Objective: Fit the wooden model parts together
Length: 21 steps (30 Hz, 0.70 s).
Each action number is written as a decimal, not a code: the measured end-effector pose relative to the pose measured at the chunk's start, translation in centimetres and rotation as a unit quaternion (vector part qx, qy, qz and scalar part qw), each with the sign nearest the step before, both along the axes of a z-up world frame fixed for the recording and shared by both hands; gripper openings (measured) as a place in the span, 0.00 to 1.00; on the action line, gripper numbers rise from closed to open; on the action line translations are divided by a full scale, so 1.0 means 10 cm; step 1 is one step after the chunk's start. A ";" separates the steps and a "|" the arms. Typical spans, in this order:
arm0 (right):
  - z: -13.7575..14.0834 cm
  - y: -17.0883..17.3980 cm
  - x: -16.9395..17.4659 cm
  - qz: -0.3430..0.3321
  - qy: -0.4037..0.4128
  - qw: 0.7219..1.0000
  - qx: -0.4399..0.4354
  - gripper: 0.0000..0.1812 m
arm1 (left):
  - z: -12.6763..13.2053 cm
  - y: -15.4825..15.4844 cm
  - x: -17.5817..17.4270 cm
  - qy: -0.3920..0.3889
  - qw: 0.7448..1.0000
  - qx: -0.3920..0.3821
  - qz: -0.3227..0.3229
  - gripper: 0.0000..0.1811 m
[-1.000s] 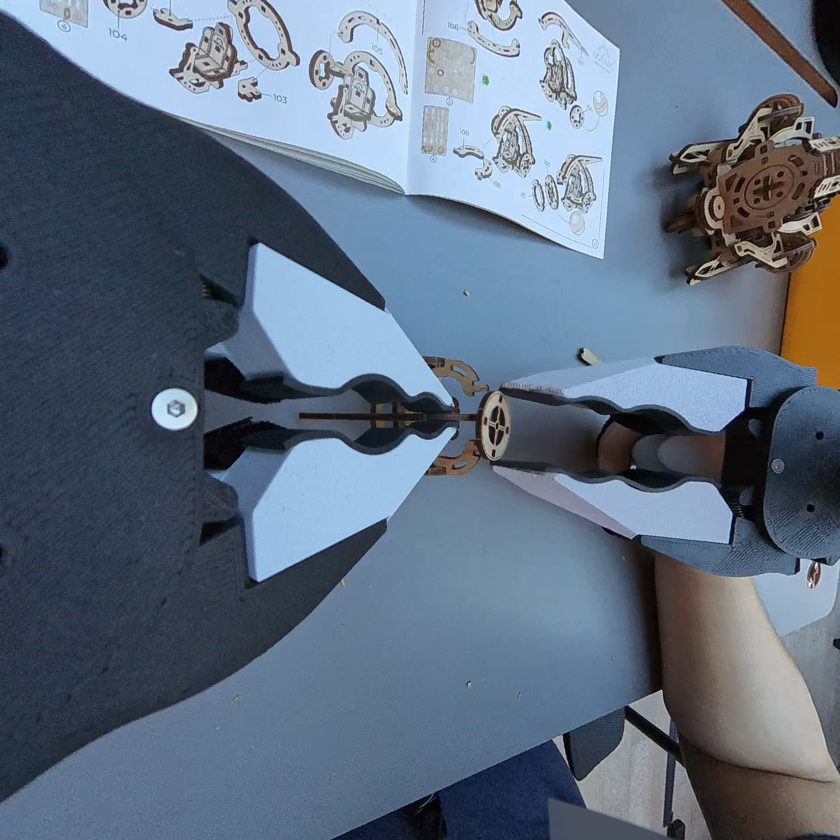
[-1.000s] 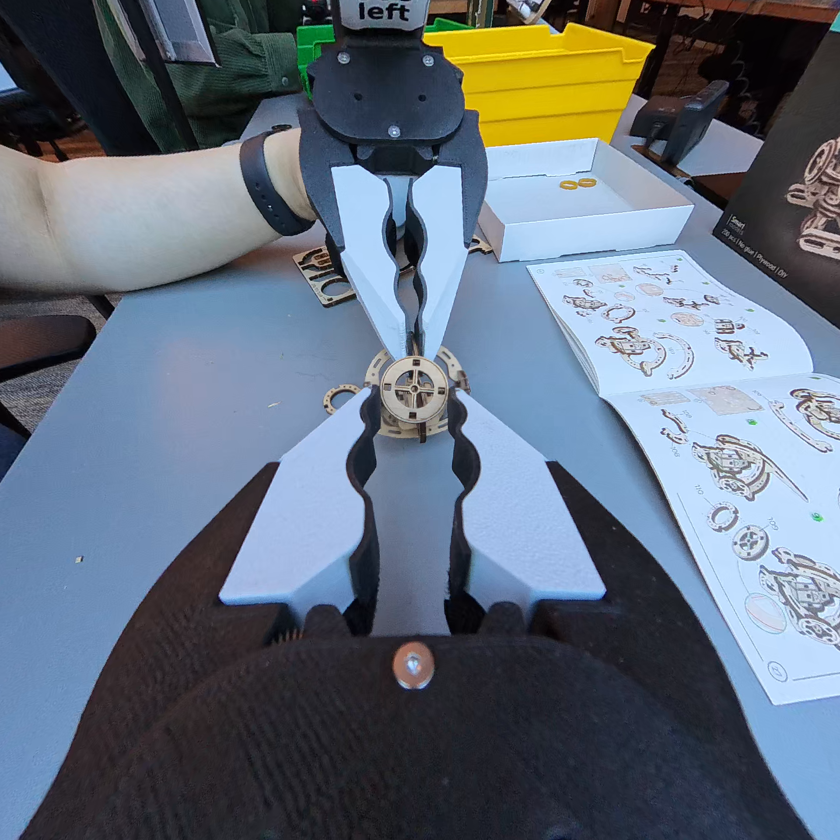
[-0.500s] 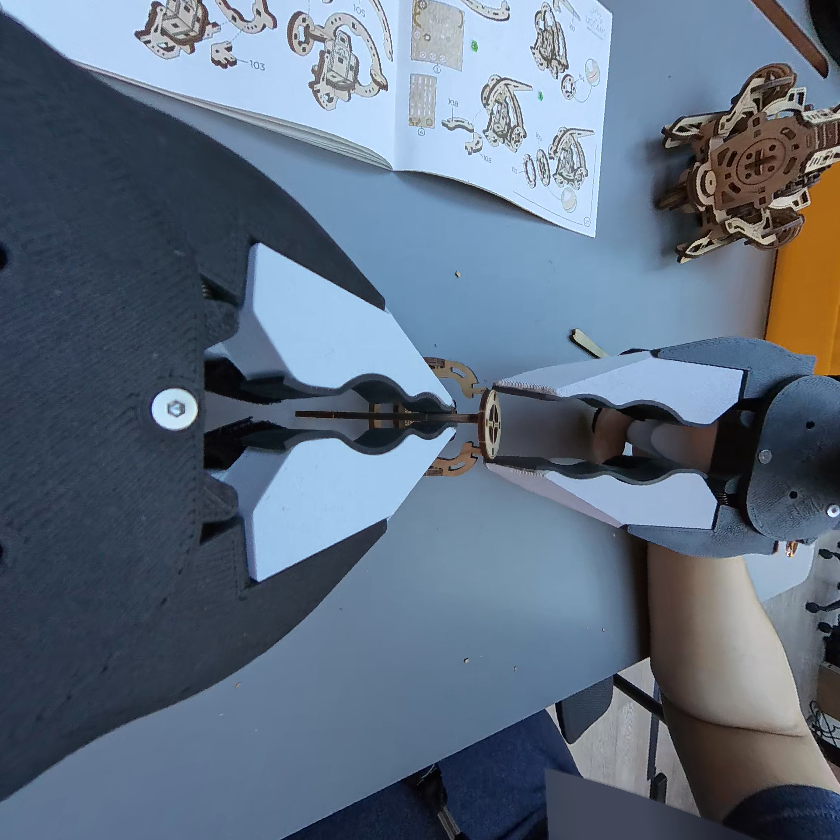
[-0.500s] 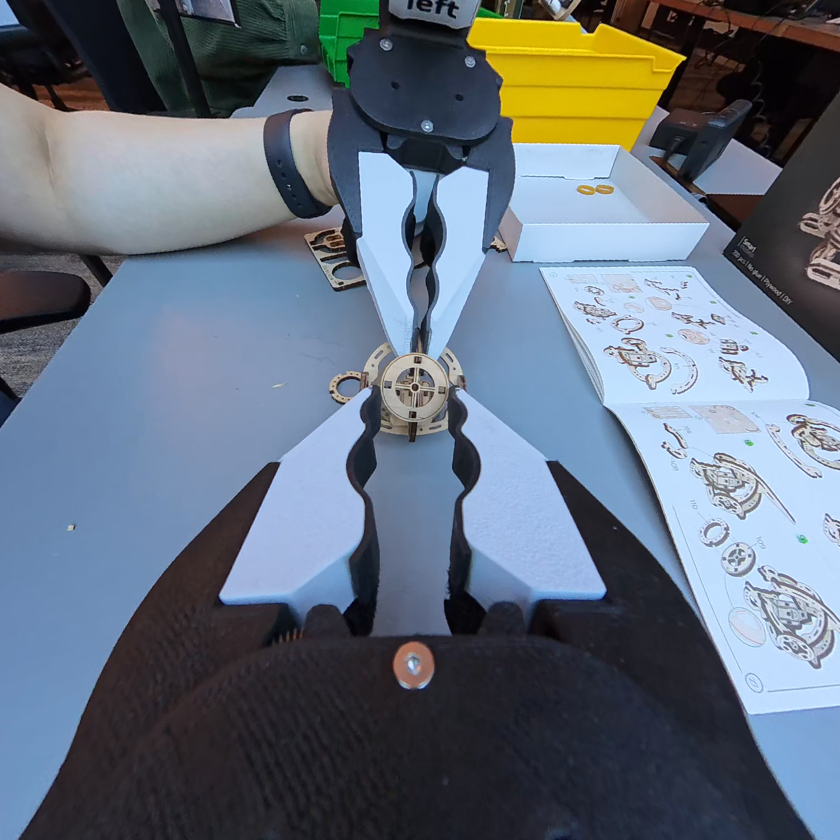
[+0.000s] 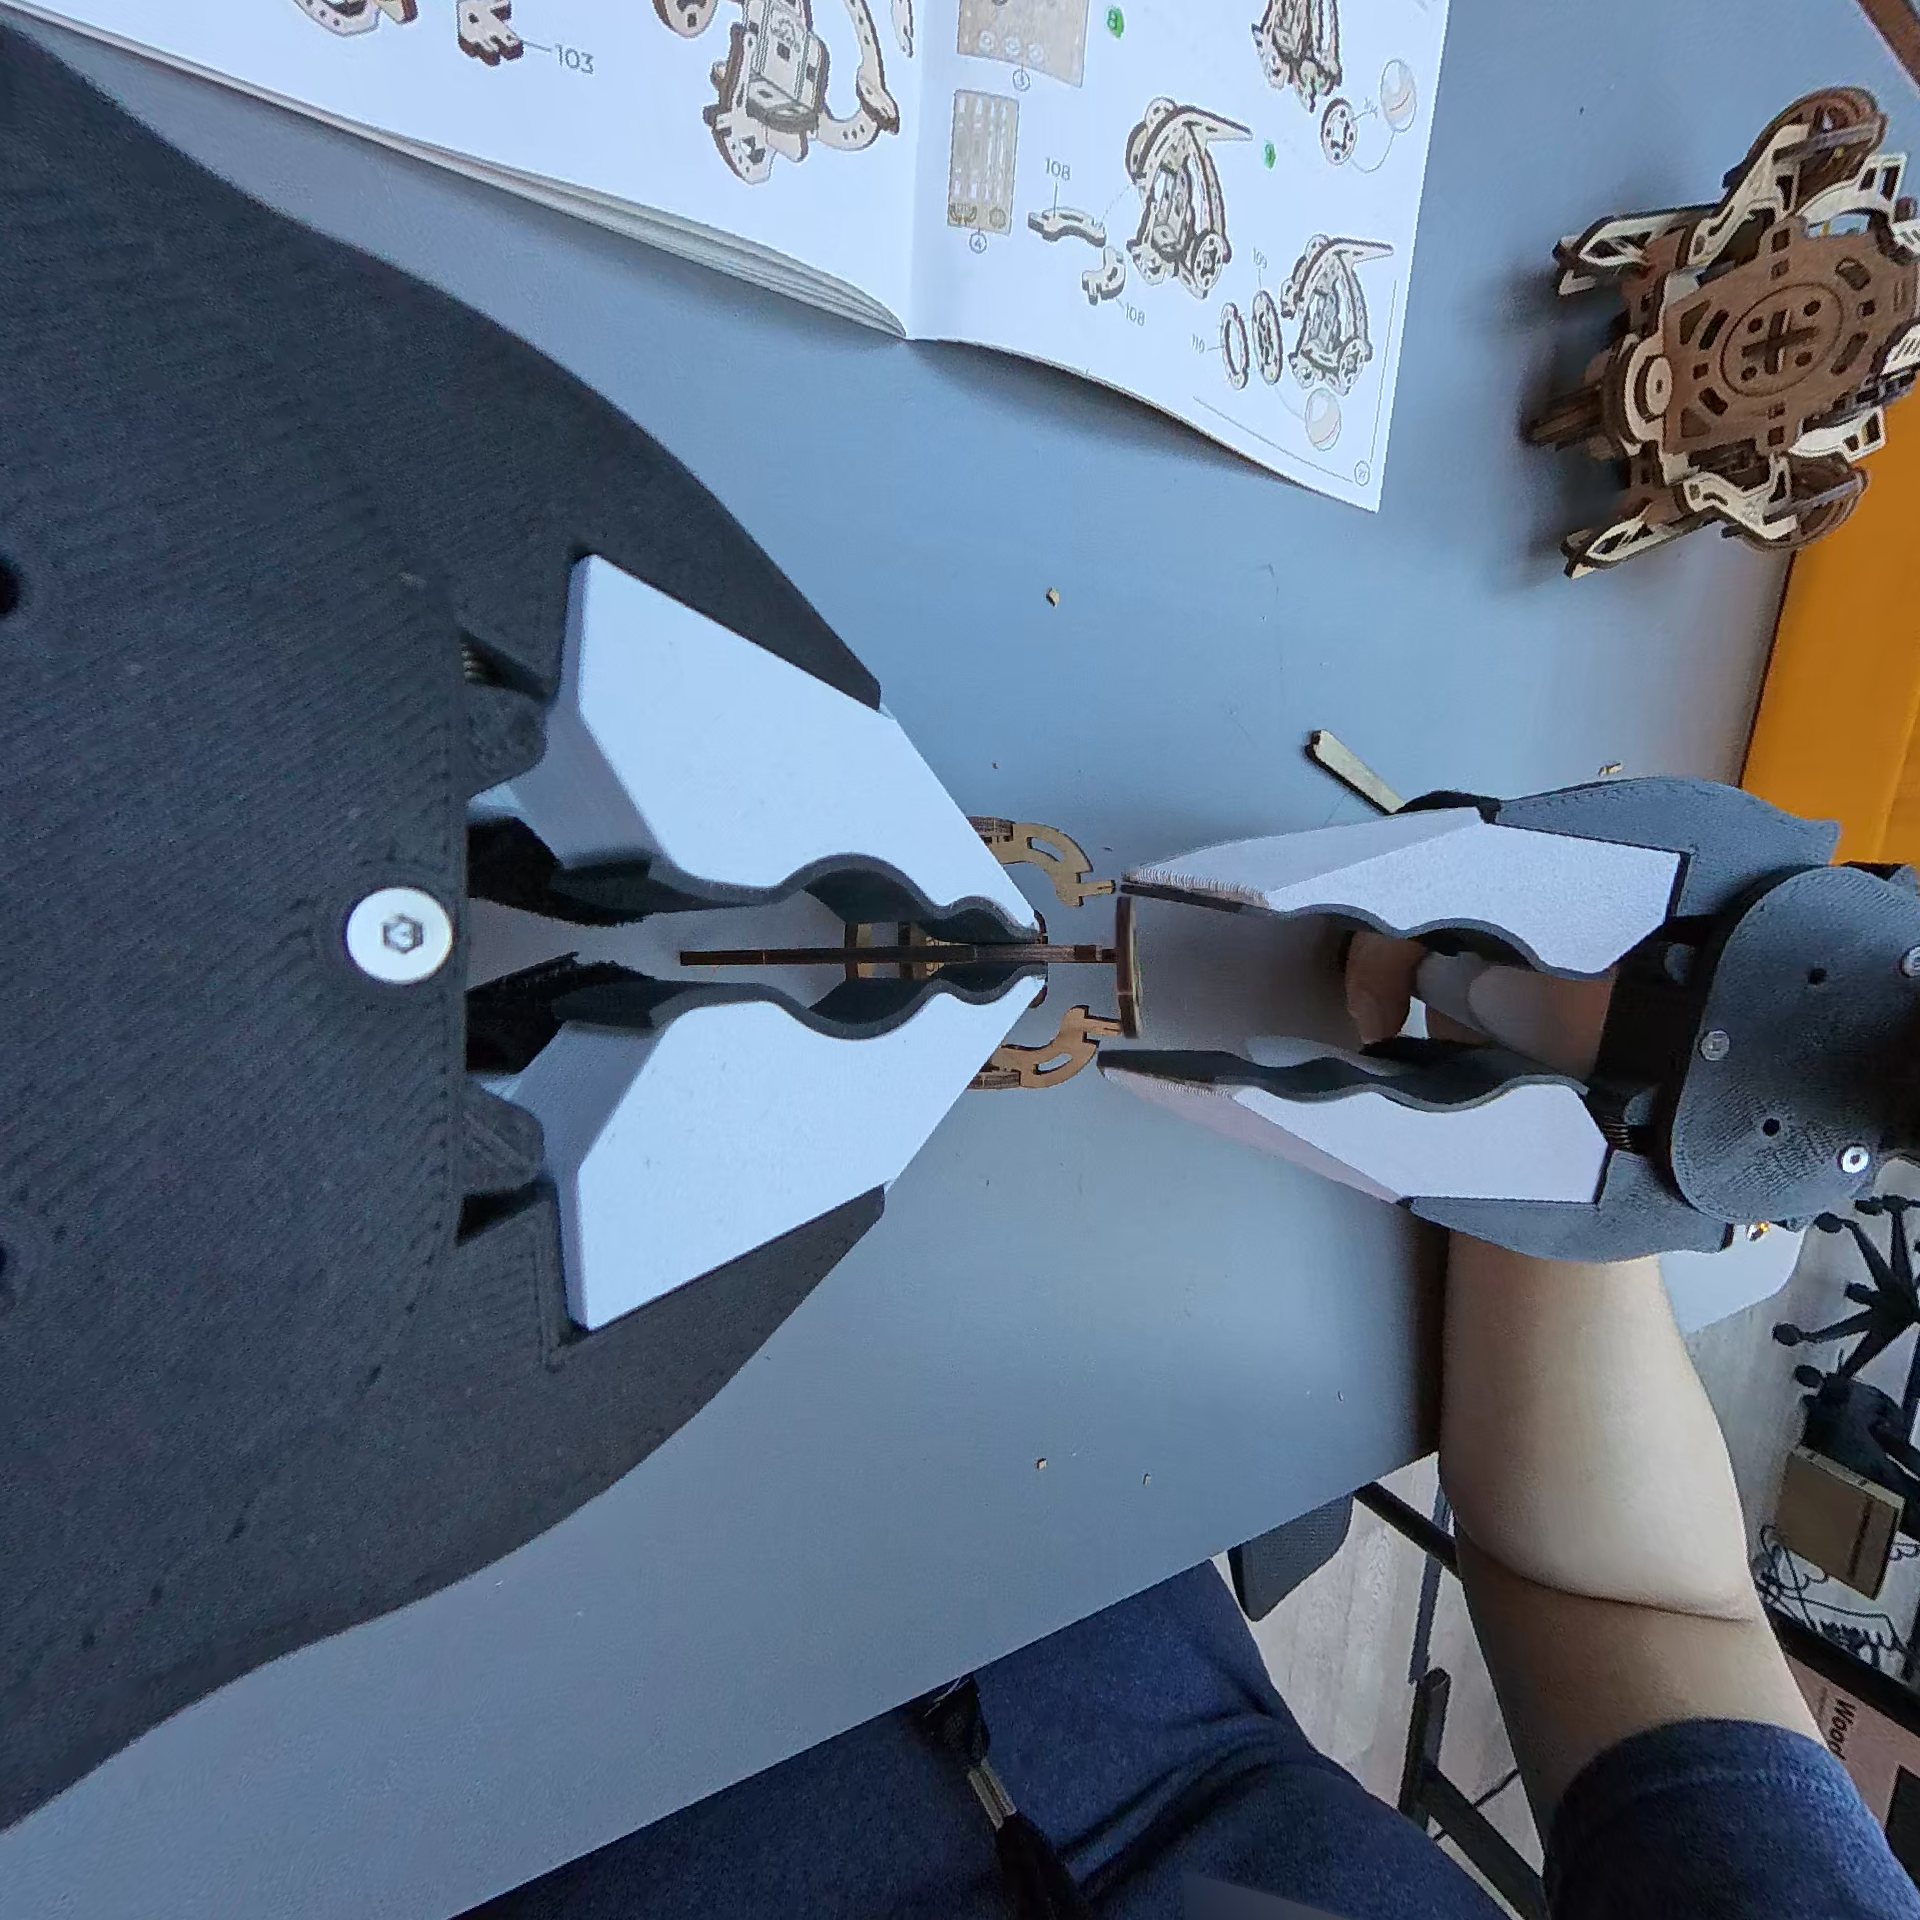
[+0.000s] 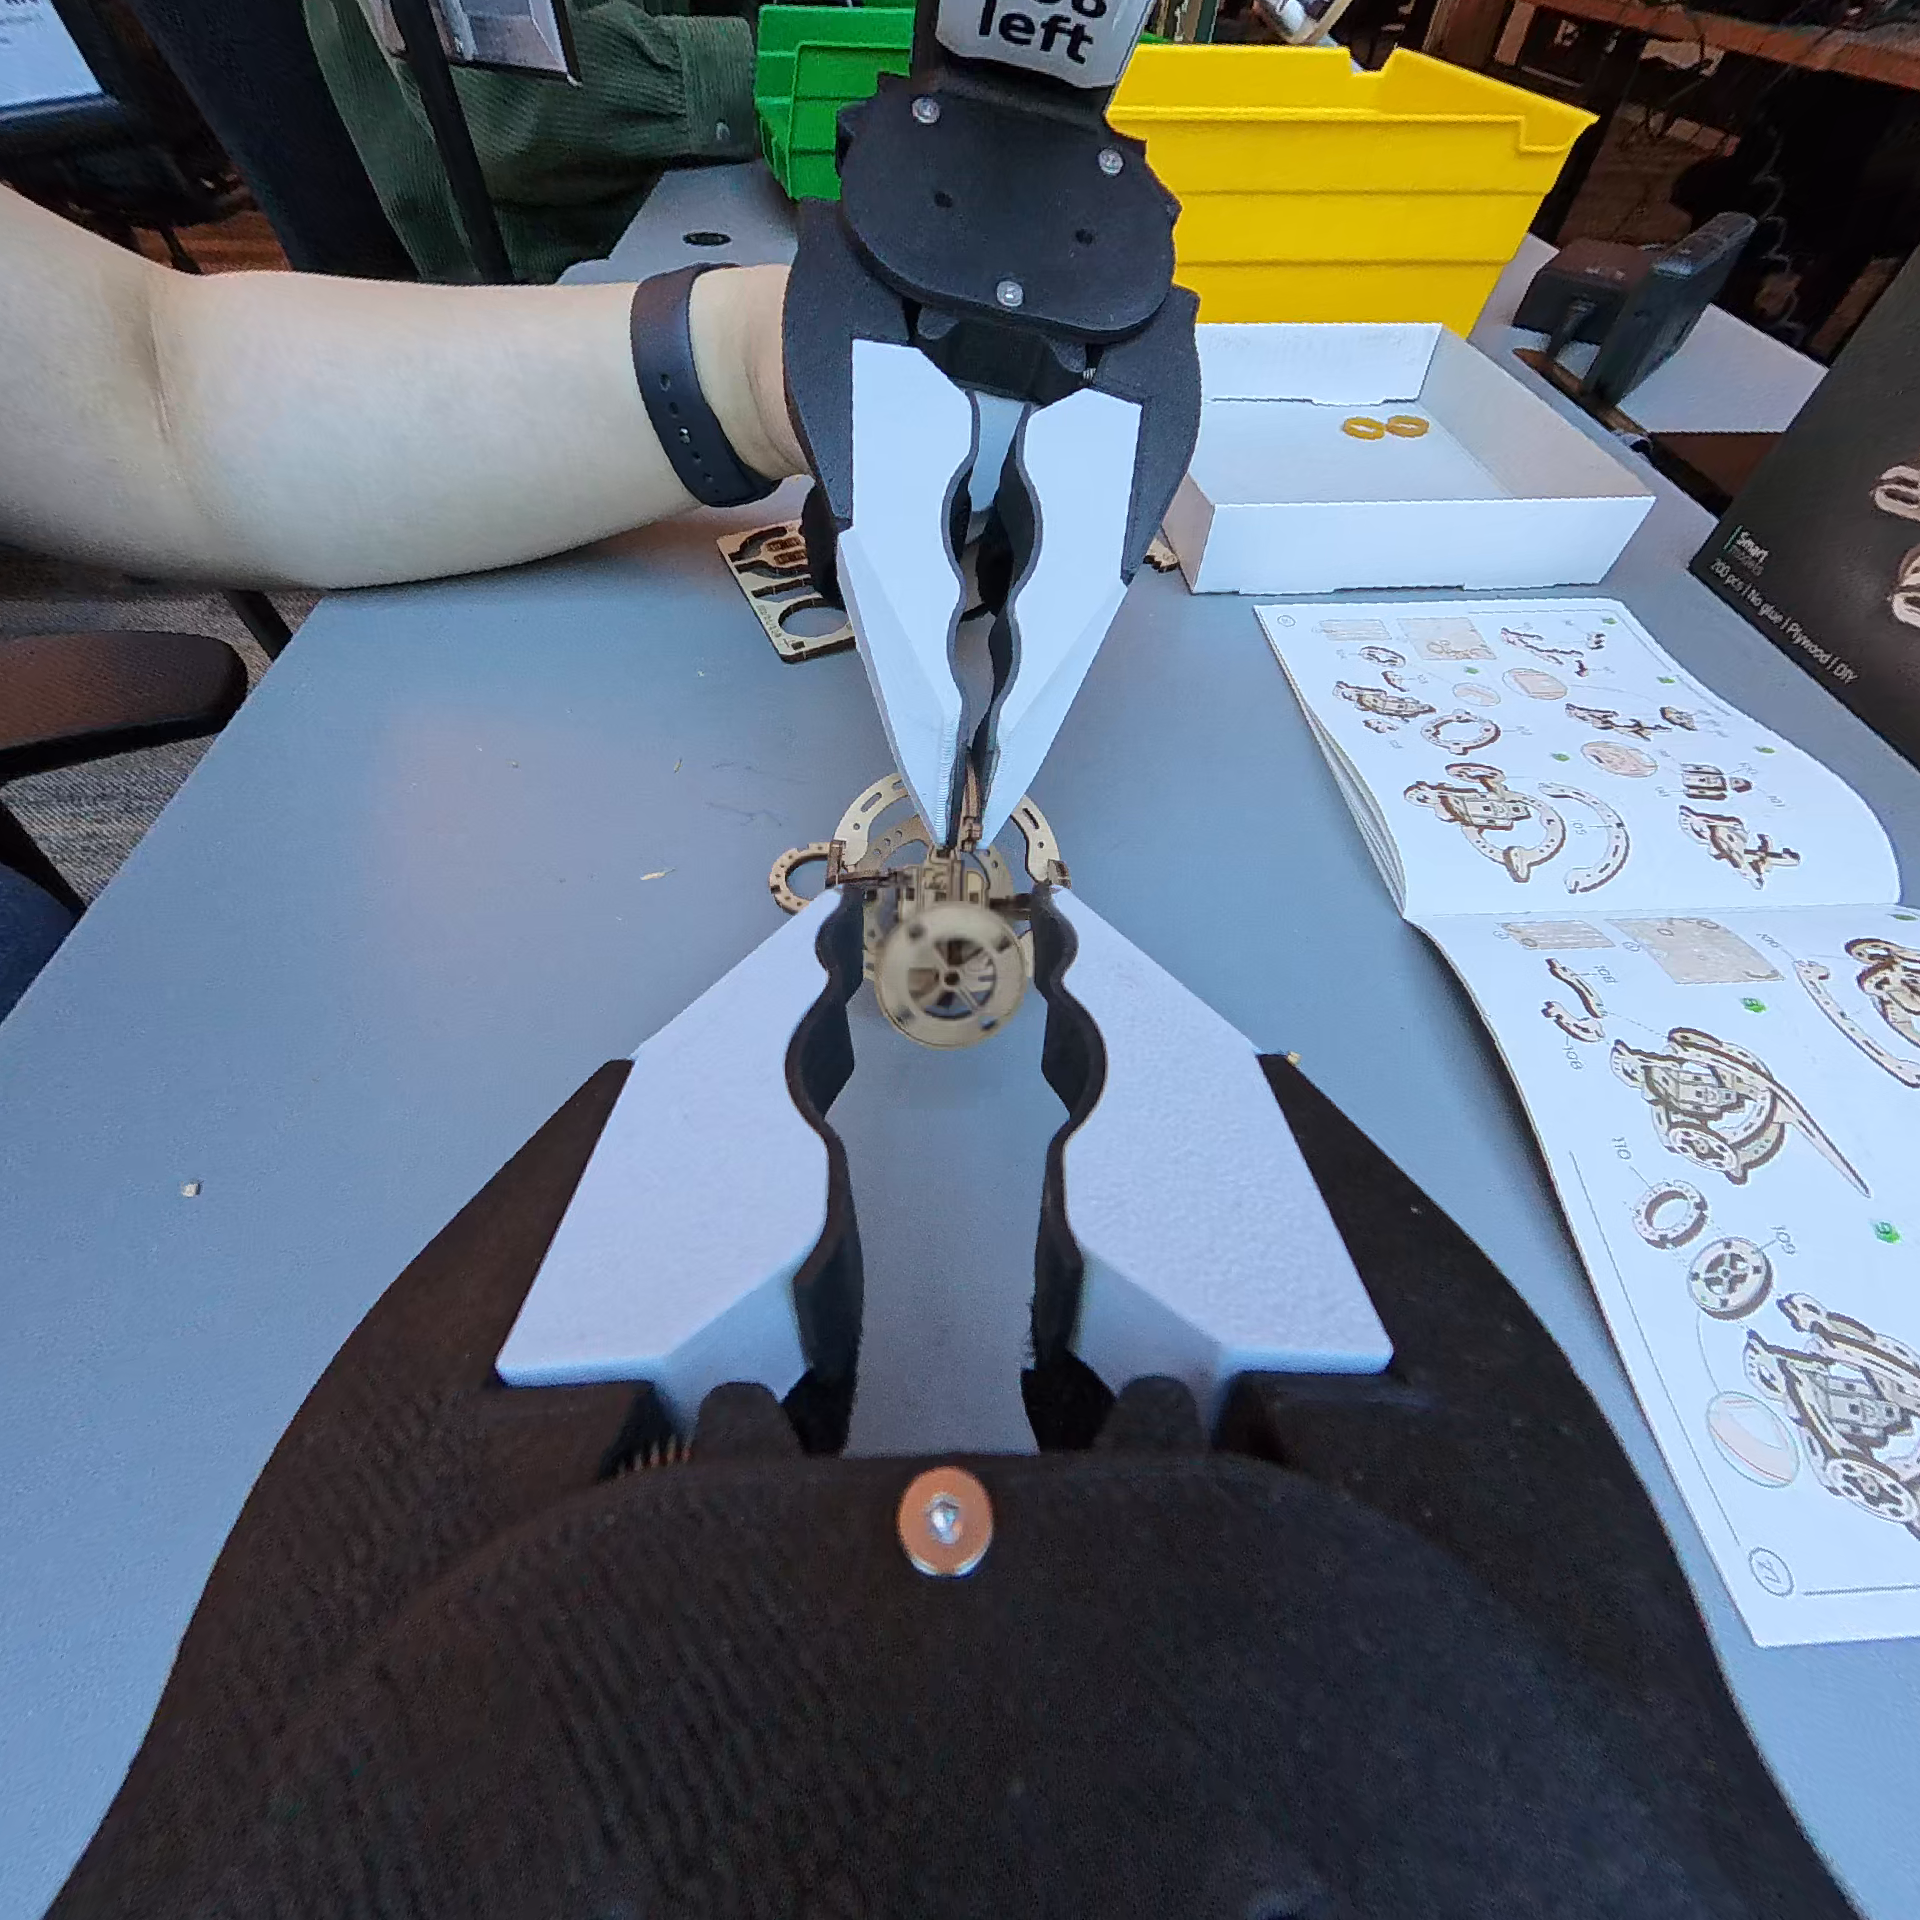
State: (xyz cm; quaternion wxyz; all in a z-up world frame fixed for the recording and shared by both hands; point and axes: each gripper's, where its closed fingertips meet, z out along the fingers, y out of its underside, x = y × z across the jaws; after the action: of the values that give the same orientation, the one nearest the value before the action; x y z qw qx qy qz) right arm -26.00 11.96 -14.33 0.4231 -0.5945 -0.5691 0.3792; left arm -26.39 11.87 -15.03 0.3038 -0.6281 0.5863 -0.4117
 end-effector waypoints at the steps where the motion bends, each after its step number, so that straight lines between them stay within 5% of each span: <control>1: 0.01 0.00 0.00 0.000 0.004 1.000 -0.004 0.17 | 0.00 0.00 0.00 0.000 1.000 0.000 0.001 0.00; 14: -0.08 0.02 0.37 0.008 -0.023 1.000 -0.005 0.21 | -0.01 -0.02 -0.06 0.001 1.000 -0.009 -0.006 0.00; 21: -0.51 0.02 0.30 -0.015 -0.164 0.986 -0.034 0.25 | -0.04 -0.04 -0.06 0.012 1.000 -0.006 -0.008 0.03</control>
State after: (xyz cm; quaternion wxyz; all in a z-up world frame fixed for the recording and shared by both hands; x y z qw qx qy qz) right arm -23.02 12.19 -19.47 0.3097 -0.6709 -0.6085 0.2892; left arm -27.00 11.50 -15.42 0.2896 -0.6300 0.5925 -0.4100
